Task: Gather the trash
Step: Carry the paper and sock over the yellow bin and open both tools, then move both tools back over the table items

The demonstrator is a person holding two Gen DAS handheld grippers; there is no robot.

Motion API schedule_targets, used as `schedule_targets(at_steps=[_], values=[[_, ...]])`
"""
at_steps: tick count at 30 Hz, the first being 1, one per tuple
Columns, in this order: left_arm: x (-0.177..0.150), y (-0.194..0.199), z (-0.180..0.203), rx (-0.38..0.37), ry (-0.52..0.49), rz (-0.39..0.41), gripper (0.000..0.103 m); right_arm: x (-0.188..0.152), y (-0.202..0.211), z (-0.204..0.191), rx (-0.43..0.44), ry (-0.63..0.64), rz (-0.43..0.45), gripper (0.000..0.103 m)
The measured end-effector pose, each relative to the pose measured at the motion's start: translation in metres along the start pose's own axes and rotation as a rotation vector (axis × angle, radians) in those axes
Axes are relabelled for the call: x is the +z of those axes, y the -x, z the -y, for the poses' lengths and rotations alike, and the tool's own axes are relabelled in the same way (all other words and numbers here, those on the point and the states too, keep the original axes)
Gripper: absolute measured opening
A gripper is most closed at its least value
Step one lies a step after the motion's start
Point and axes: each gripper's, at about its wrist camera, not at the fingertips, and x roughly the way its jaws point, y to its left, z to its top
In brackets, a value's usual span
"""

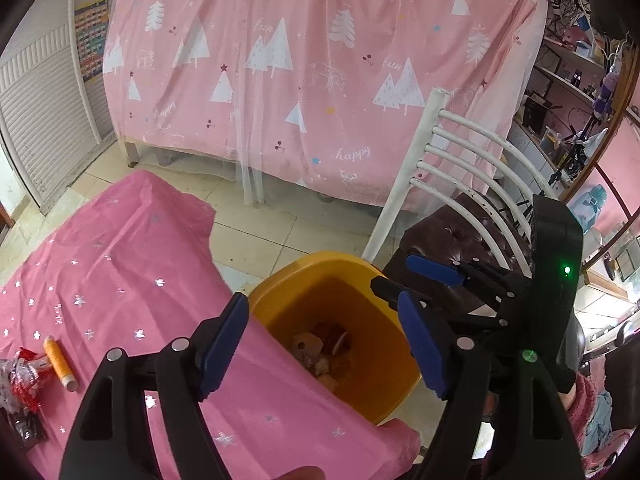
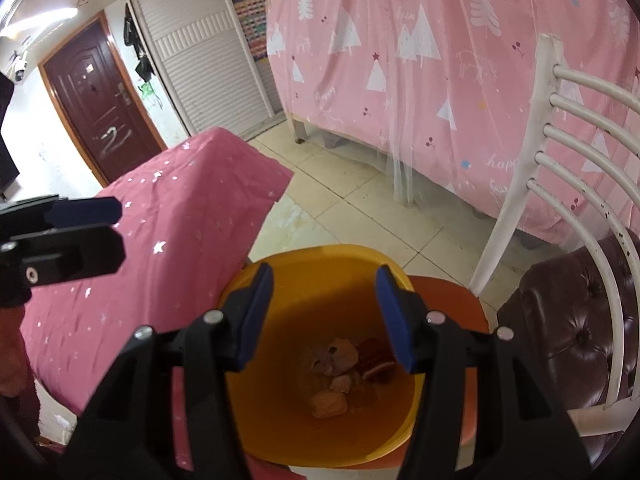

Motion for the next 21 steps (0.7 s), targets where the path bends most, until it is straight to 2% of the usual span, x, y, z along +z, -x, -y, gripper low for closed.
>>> schedule_targets(at_steps=[8,11,15,21], values=[[-0.01,0.036,-0.022,0.048,-0.002,0.059,0.071,0.007,-0.002,-0.03,0.035,0.049,-0.001,0.051],[-0.015,0.053,-0.035,0.09,-0.007,0.093,0.071,0.011,0.0,-0.045,0.054,0.069,0.006,0.051],[-0.024,0.08,-0.056,0.14,0.012,0.137,0.071,0.018,0.001,-0.067,0.075,0.104,0.01,0.061],[-0.036,0.117,-0.102,0.211,0.079,0.193,0.071,0.023,-0.001,-0.109,0.105,0.178,0.008,0.061]])
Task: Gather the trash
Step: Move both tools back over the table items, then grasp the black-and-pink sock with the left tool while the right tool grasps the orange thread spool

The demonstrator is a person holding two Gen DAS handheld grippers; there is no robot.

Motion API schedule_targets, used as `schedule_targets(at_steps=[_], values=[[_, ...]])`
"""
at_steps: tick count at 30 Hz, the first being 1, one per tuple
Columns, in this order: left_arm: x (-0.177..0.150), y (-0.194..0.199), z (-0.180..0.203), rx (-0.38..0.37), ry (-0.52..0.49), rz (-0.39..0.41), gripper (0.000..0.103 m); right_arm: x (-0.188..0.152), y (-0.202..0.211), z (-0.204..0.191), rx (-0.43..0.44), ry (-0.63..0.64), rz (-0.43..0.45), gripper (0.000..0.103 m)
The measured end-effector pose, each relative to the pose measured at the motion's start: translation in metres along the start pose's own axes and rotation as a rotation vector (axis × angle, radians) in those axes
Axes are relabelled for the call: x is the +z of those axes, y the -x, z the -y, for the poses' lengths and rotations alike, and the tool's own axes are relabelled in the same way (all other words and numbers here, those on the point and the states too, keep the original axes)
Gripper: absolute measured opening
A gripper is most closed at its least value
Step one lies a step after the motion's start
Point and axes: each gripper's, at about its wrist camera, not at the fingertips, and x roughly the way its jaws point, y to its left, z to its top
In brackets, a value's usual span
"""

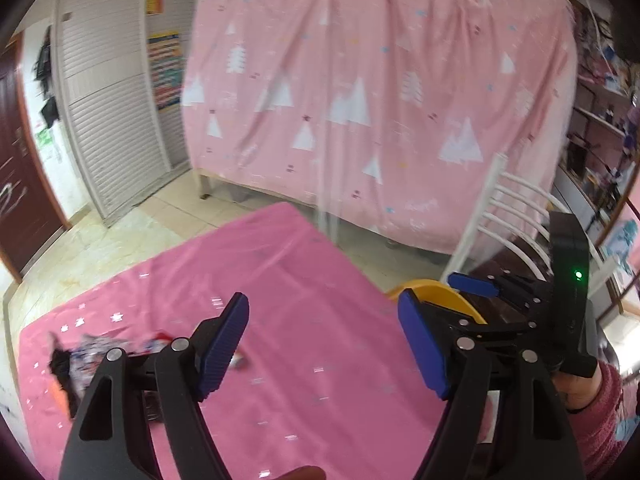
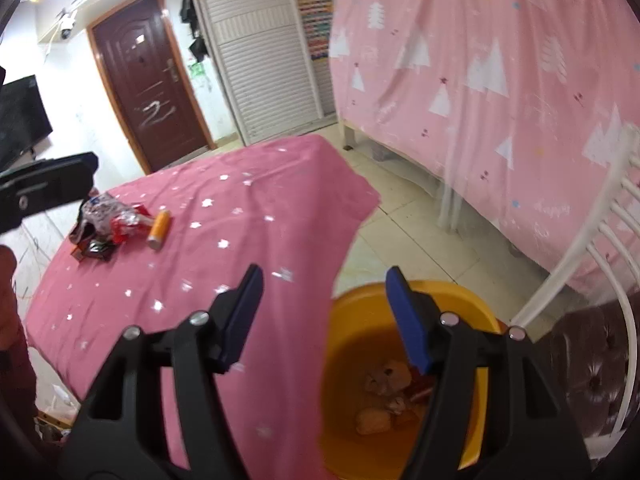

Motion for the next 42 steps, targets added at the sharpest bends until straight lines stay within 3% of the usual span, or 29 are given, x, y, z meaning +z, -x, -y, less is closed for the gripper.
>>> schedule_targets(at_steps=[15,21,29,42], values=[[-0.023,0.034,-0.118,0.149,0.161,0.064,0.071,0.02,-0.022,-0.092,0.045,0.153,-0.043,0.061],[-0.038,0.04,-0.174,0.228,0.267,0.051,0.071,0.025,-0.037,-0.12,0.064,0.192,-0.063,0.061],[-0.058,0.049,-0.241,0.271,0.391,0.025,0.071,0.03,-0.057,-0.162,0.107,0.249,-0.086,0.061],[-0.08,0.022,-0.26,0.272,0.413,-0.038,0.071,0.032,-0.077,-0.186,0.108,0.279,-0.121,0.061]])
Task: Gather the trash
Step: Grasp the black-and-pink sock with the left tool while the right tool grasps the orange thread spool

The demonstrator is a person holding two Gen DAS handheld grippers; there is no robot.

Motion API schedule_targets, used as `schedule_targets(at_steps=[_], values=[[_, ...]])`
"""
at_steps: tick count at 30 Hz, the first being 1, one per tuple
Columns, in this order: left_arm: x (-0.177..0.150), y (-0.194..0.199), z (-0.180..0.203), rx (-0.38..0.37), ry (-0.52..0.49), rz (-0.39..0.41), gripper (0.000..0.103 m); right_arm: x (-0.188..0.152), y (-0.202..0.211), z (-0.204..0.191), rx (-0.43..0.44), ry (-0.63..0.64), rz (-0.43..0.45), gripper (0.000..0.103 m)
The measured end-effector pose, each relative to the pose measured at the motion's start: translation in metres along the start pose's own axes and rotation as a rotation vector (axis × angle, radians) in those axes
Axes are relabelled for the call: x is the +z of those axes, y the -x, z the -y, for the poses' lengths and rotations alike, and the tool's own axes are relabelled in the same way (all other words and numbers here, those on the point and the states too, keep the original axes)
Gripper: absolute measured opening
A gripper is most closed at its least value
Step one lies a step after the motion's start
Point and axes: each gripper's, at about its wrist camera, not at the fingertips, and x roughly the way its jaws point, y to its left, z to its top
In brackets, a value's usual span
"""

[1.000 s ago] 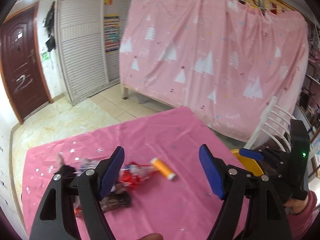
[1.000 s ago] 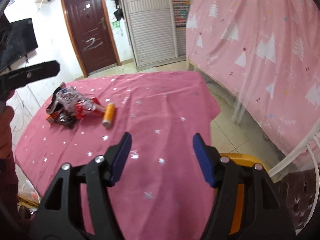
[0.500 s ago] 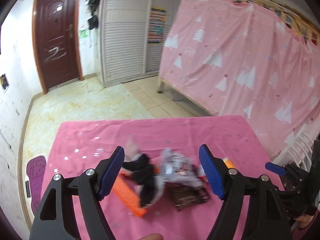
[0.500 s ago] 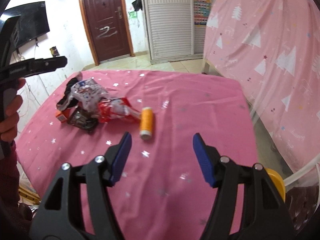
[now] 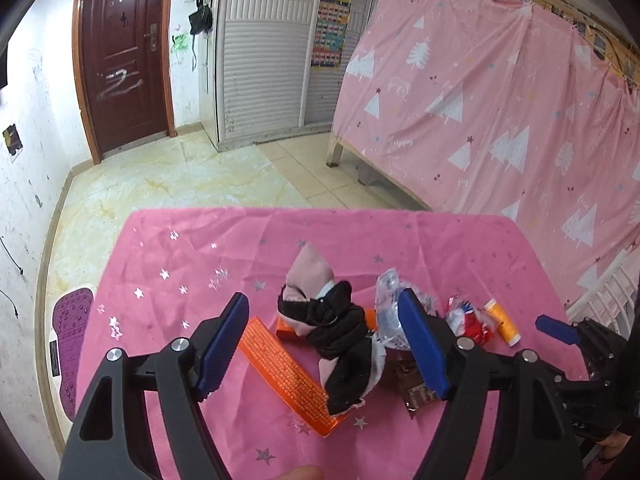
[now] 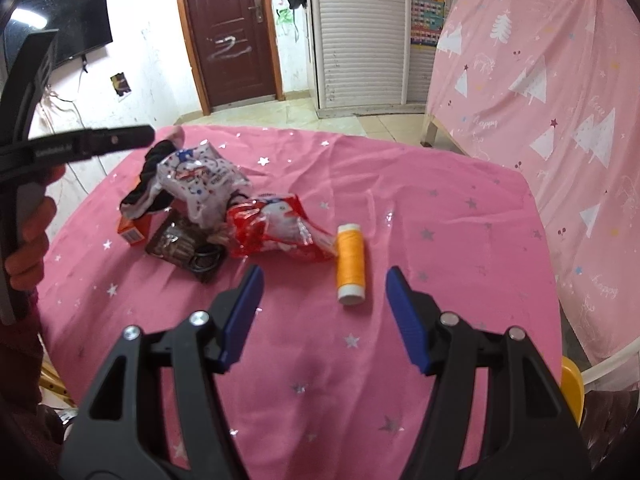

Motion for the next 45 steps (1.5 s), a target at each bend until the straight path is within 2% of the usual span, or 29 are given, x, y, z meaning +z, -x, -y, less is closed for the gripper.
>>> schedule_targets(at_steps=[4,8,11,17,22,26,28,29,32,34,45], values=[[-0.006,-0.018,0.003,0.009,-0.003,-0.037,0.069,0.001,-0.005,0.0,-0.007,-0.003,-0.008,0.061],[-0.015,-0.03,0.004,0.005,-0.001,-0.055,0.047,0.0,-0.009,0.002,-0.007,-0.008,-0.017,0.061],[-0.017,-0.027,0.006,0.012,0.009,-0.044,0.036,0.001,-0.013,0.005,-0.011,-0.014,-0.025,0.061],[-0.016,0.0,-0.012,-0.013,0.075,0.019,0.035,0.001,-0.02,0.009,-0.018,-0.023,-0.034,0.061],[-0.012,0.033,-0.013,-0.044,0.078,0.092,0.035,0.004,-0.028,0.008,-0.035,-0.015,-0.059,0.061],[-0.011,0.049,-0.006,-0.068,0.069,0.121,0.035,0.005,-0.035,0.007,-0.077,-0.002,-0.085,0.061],[-0.013,0.055,0.0,-0.074,0.057,0.129,0.035,0.006,-0.038,0.006,-0.092,0.004,-0.094,0.047],[-0.013,0.057,0.003,-0.079,0.052,0.131,0.035,0.006,-0.039,0.006,-0.087,0.002,-0.096,0.045],[-0.015,0.061,0.007,-0.086,0.04,0.137,0.035,0.007,-0.038,0.012,-0.099,-0.012,-0.093,0.031],[-0.017,0.065,0.007,-0.091,0.035,0.136,0.035,0.006,-0.036,0.014,-0.117,-0.016,-0.091,0.018],[-0.023,0.066,0.026,-0.087,-0.005,0.123,0.035,-0.002,-0.013,0.028,-0.084,-0.077,-0.011,0.016]])
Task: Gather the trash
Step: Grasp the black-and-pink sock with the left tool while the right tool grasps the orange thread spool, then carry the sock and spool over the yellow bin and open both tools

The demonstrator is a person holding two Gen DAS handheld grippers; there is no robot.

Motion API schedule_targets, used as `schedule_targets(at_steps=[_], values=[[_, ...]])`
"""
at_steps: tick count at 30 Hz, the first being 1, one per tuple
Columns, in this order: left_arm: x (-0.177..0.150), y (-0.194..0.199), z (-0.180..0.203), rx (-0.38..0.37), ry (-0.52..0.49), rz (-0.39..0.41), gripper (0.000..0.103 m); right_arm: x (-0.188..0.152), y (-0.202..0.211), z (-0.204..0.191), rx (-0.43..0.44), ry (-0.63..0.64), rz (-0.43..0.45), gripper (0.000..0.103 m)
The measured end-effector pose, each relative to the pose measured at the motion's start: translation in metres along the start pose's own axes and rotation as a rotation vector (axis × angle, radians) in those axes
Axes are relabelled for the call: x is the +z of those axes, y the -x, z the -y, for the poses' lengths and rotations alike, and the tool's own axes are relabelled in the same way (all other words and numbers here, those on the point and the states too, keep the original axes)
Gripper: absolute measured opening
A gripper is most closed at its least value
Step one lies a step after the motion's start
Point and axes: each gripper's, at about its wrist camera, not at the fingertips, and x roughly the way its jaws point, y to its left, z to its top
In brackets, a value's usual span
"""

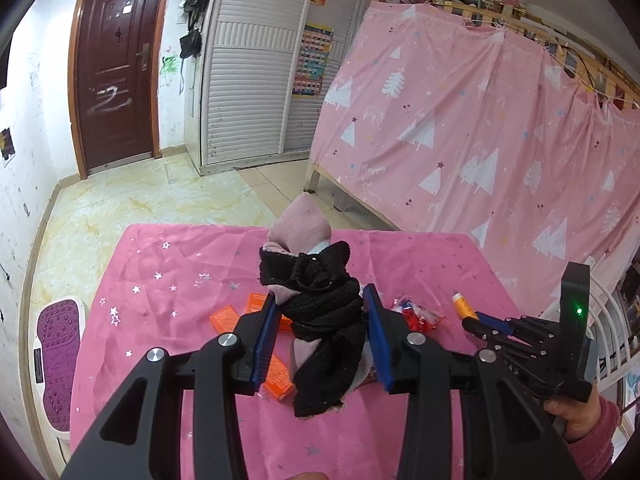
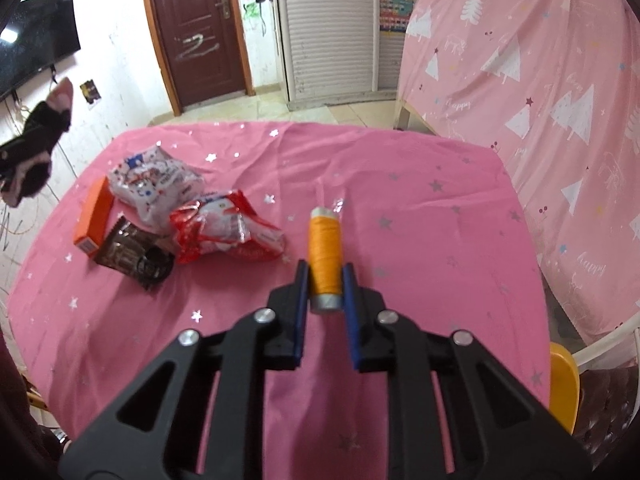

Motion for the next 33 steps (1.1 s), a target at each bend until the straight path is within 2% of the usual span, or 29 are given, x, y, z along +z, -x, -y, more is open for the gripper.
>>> schedule_targets(at_steps=[14,24,33], values=[[-0.006,-0.007,0.064,-0.036,-0.1,-0.03,0.035,-0.021,0.034,0.043,-0.021,-0.078,0.072,0.016],[-0.013,-0.022,0.13,-0.112,-0.171,-0.076,0.035,-0.043,0.062,0.089,-0.056,-0.144,0.115,0.016],[-0.023,-0.037,0.197,-0.19,-0.244,-0.126,0.035,-0.078,0.085,0.146,-0.114,-0.227,0.133,0.016]])
